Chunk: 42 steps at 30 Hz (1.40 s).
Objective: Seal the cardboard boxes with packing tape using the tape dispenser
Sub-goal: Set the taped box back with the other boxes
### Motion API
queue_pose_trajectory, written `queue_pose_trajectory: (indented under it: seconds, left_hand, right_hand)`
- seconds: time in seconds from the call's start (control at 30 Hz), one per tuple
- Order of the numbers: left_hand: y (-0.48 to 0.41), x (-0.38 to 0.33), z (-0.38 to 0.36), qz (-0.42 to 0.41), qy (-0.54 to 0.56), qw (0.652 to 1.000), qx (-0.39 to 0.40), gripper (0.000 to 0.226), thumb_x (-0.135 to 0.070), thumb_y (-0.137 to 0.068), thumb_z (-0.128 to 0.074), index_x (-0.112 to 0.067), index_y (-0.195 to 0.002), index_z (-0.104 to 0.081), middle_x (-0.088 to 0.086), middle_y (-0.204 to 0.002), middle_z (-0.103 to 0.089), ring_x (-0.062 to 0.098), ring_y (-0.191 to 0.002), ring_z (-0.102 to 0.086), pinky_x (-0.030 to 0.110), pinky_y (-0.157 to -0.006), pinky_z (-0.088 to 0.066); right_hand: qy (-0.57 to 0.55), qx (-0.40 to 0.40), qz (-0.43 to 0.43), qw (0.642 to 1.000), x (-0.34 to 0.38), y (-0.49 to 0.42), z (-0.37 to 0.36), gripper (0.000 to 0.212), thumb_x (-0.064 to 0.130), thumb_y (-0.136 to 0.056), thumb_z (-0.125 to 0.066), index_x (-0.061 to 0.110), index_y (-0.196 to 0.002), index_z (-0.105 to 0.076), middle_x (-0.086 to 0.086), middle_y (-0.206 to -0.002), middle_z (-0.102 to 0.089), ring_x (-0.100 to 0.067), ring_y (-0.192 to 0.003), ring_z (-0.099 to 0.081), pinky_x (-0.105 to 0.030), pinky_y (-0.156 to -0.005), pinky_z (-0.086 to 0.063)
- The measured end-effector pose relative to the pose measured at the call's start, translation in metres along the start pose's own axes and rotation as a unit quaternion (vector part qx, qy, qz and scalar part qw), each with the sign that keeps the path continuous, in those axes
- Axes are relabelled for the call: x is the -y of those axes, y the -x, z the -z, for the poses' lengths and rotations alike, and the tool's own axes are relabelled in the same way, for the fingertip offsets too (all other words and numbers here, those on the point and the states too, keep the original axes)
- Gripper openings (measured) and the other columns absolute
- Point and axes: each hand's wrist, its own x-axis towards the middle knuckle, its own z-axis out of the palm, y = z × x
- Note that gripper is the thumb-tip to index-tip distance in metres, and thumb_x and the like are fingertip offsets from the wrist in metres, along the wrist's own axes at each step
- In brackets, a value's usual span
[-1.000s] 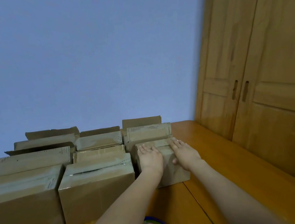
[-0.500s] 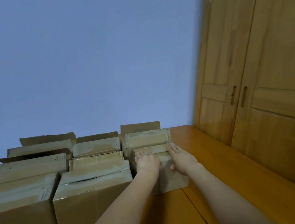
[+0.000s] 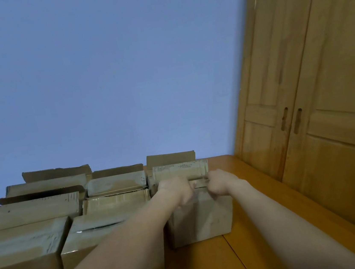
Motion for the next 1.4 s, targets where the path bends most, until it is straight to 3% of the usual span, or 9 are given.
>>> queue_pose_trajectory:
  seconds: [0.13,0.3,0.6,0.77,0.9,1.0,1.13,1.23,1.4]
  left_hand:
    - [-0.020,0.029,0.011,0.009,-0.001,0.995,-0.099,0.034,-0.027,-0.102,-0.031,-0.009,-0.117,-0.055,0.010,-0.119,-0.059,0.028,-0.107,-0.056,0.036,-0.075,-0.045]
    - [-0.053,0.055,0.001,0.004,-0.037,0.995,-0.098,0.048,-0.027,-0.105,-0.026,-0.006,-0.148,-0.025,0.012,-0.160,-0.013,0.027,-0.146,-0.016,0.040,-0.113,-0.027]
    - [-0.111,0.081,-0.016,-0.020,-0.060,0.997,-0.044,0.084,-0.040,-0.099,-0.044,-0.015,-0.152,0.016,0.009,-0.158,0.026,0.027,-0.147,0.019,0.045,-0.120,-0.001]
    - [-0.129,0.087,-0.024,-0.012,-0.033,0.999,0.011,0.090,-0.044,-0.097,-0.047,-0.012,-0.151,0.017,0.013,-0.158,0.022,0.028,-0.147,0.019,0.048,-0.118,0.006]
    - [-0.132,0.091,-0.024,-0.020,-0.042,0.999,-0.020,0.088,-0.050,-0.092,-0.052,-0.006,-0.152,-0.005,0.013,-0.159,-0.007,0.029,-0.147,-0.003,0.051,-0.118,0.003]
    - [-0.130,0.089,-0.025,-0.048,-0.011,0.997,-0.058,0.080,-0.045,-0.091,-0.056,-0.008,-0.148,-0.014,0.013,-0.149,-0.025,0.030,-0.140,-0.021,0.047,-0.118,-0.012]
    - [-0.130,0.091,-0.030,-0.066,0.058,0.995,0.043,0.058,-0.036,-0.100,-0.043,-0.010,-0.149,-0.025,0.015,-0.151,-0.023,0.031,-0.139,-0.022,0.043,-0.113,-0.025]
    - [-0.130,0.101,-0.034,-0.079,0.058,0.992,0.084,0.051,-0.045,-0.102,-0.032,-0.018,-0.145,-0.038,0.012,-0.144,-0.027,0.030,-0.135,-0.023,0.048,-0.112,-0.024]
    - [-0.129,0.107,-0.034,-0.089,0.043,0.988,0.117,0.063,-0.057,-0.099,-0.028,-0.023,-0.152,-0.023,0.007,-0.158,-0.014,0.031,-0.144,-0.010,0.049,-0.117,-0.014]
  right_hand:
    - [0.062,-0.112,0.041,0.991,0.005,-0.027,-0.002,0.032,0.015,-0.088,-0.042,0.014,-0.115,-0.060,-0.006,-0.120,-0.057,-0.025,-0.104,-0.057,-0.034,-0.078,-0.050]
    - [0.080,-0.111,0.100,0.986,0.012,-0.062,-0.001,0.054,0.021,-0.097,-0.039,0.016,-0.149,-0.027,-0.003,-0.157,-0.019,-0.022,-0.144,-0.017,-0.038,-0.112,-0.028]
    - [0.106,-0.089,0.115,0.984,0.022,-0.121,0.005,0.091,0.034,-0.090,-0.061,0.024,-0.152,0.005,0.003,-0.160,0.010,-0.022,-0.146,0.014,-0.044,-0.118,-0.005]
    - [0.115,-0.039,0.125,0.985,0.026,-0.145,-0.008,0.090,0.035,-0.091,-0.057,0.027,-0.151,0.010,0.001,-0.159,0.017,-0.022,-0.144,0.021,-0.045,-0.118,0.001]
    - [0.089,-0.051,0.137,0.985,0.023,-0.149,-0.020,0.081,0.039,-0.093,-0.049,0.027,-0.152,0.006,-0.001,-0.160,0.001,-0.019,-0.146,0.005,-0.043,-0.118,0.000]
    - [0.095,-0.092,0.151,0.980,0.020,-0.147,-0.019,0.076,0.040,-0.090,-0.051,0.027,-0.152,-0.009,-0.004,-0.148,-0.025,-0.023,-0.138,-0.018,-0.041,-0.114,-0.014]
    - [0.058,0.023,0.121,0.991,0.013,-0.146,-0.018,0.048,0.044,-0.094,-0.047,0.026,-0.139,-0.043,-0.006,-0.134,-0.040,-0.027,-0.128,-0.037,-0.044,-0.105,-0.033]
    - [0.012,0.058,0.110,0.992,0.004,-0.143,-0.019,0.055,0.052,-0.094,-0.045,0.030,-0.144,-0.038,-0.002,-0.144,-0.035,-0.023,-0.134,-0.031,-0.044,-0.110,-0.027]
    - [-0.055,0.109,0.104,0.987,-0.001,-0.139,-0.014,0.072,0.060,-0.087,-0.053,0.030,-0.148,-0.029,0.005,-0.157,-0.018,-0.020,-0.143,-0.018,-0.045,-0.116,-0.016]
